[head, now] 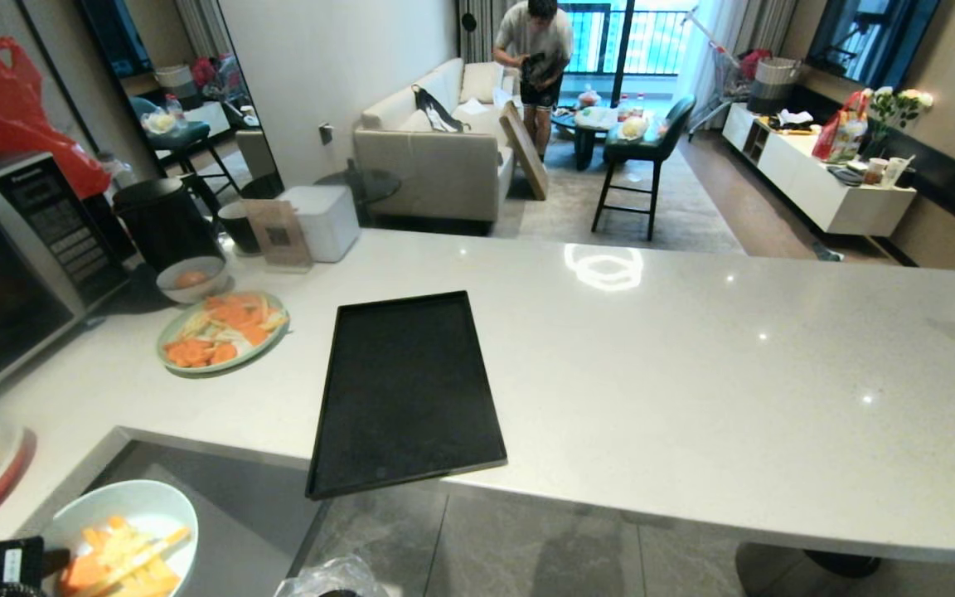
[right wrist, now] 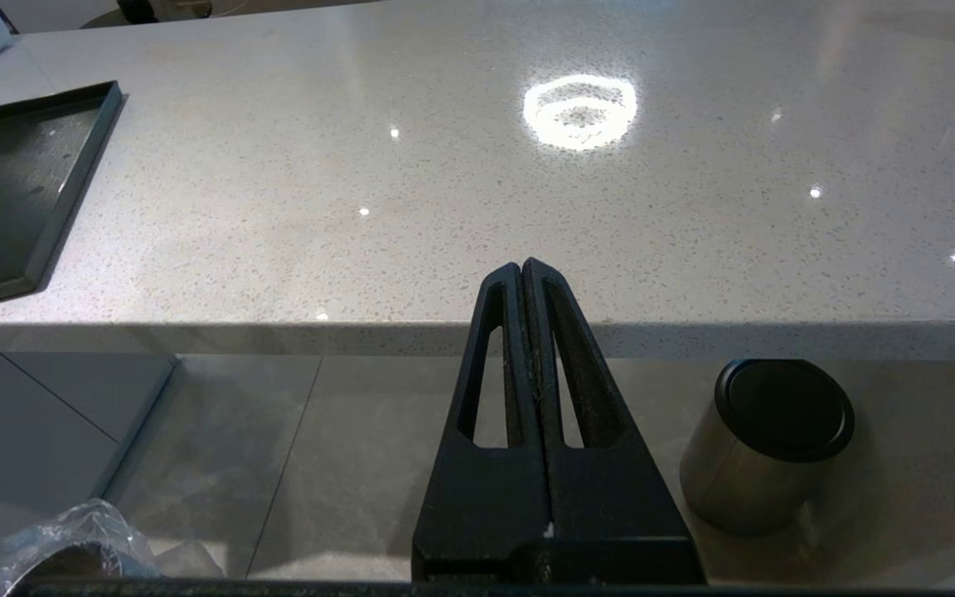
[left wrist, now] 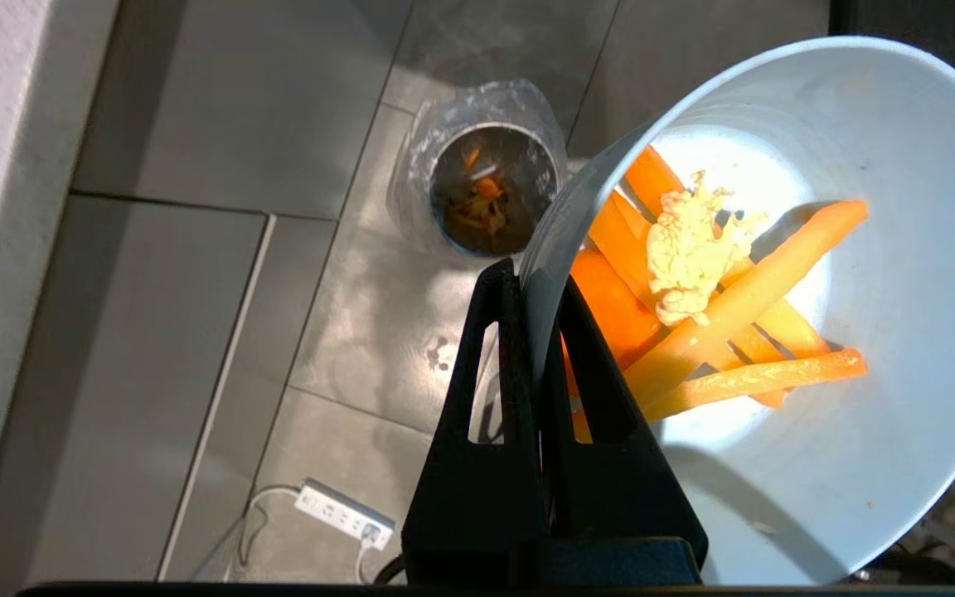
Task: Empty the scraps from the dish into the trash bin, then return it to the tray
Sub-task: Move the bowl over the trash can
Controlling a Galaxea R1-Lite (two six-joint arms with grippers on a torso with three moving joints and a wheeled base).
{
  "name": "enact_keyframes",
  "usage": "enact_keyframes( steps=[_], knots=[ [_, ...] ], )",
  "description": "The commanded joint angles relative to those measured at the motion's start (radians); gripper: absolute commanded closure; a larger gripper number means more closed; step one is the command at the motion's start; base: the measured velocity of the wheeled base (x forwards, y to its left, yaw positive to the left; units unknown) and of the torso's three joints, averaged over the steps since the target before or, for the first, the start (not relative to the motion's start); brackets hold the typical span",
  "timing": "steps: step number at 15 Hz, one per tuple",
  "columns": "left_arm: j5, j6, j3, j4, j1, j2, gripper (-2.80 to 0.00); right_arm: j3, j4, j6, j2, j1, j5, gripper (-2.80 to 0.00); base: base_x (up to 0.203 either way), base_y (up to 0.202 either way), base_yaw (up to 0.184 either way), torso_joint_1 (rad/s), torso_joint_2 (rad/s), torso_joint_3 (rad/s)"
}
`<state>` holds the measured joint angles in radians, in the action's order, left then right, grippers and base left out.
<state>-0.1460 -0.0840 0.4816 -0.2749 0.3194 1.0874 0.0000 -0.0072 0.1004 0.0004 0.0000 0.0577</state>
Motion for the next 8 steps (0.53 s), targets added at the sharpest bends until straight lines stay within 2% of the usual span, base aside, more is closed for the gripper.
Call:
enact_keyframes(
  steps=[1, 8],
  knots=[
    [-0.002, -0.004, -0.041, -0.001, -0.005, -0.016, 0.0, 0.0, 0.0, 0.001, 0.001, 0.0, 0.001, 0.0, 0.0, 0.0, 0.0, 0.0, 0.0, 0.0],
    [0.011, -0.018, -0.047, -0.002, -0.02, -0.01, 0.0, 0.0, 0.0, 0.001, 0.0, 0.0, 0.001, 0.0, 0.0, 0.0, 0.0, 0.0, 0.0, 0.0]
  ],
)
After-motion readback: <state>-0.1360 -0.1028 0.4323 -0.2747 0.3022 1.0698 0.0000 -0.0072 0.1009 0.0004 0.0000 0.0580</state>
